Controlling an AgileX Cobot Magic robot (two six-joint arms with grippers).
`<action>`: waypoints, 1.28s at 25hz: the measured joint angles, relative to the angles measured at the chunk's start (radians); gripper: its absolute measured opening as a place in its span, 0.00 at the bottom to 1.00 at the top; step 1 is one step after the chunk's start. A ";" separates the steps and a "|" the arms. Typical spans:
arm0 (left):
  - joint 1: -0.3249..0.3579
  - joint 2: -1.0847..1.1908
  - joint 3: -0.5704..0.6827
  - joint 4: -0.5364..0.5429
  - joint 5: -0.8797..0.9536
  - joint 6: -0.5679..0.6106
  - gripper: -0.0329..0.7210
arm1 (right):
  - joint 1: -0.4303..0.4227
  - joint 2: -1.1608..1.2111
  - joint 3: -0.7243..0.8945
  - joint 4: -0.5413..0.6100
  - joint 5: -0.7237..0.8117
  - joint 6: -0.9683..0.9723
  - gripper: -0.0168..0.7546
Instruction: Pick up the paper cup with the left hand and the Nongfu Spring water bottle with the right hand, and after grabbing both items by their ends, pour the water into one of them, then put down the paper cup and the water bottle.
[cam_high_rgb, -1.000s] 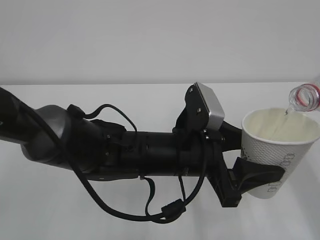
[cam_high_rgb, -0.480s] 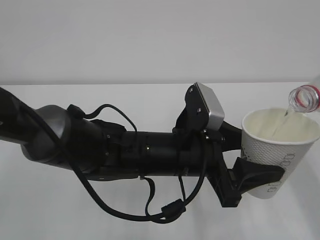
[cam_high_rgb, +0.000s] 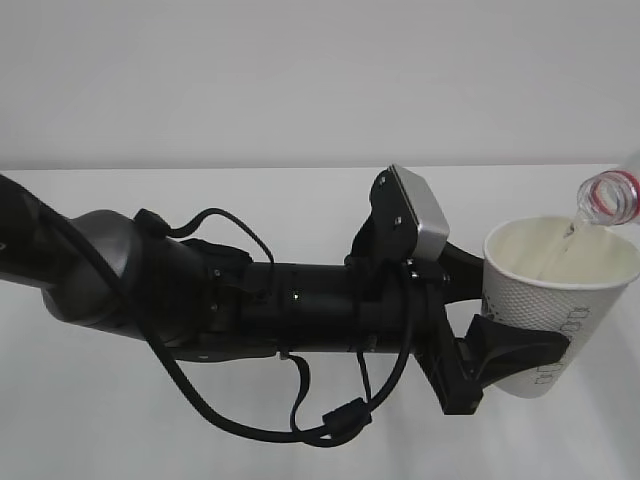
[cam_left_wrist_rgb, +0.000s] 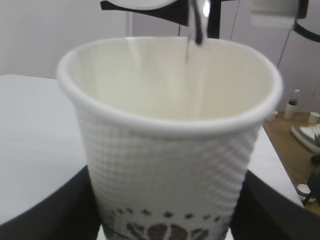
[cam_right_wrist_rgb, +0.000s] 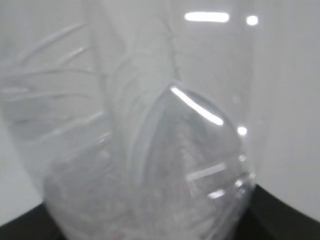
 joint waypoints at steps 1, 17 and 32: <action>0.000 0.000 0.000 0.000 0.000 0.000 0.72 | 0.000 0.000 0.000 0.000 0.000 0.000 0.61; 0.000 0.000 0.000 0.000 0.000 0.000 0.72 | 0.000 0.000 0.000 0.014 0.000 -0.010 0.61; 0.000 0.000 0.000 0.000 0.000 0.000 0.72 | 0.000 0.000 0.000 0.016 0.000 -0.014 0.61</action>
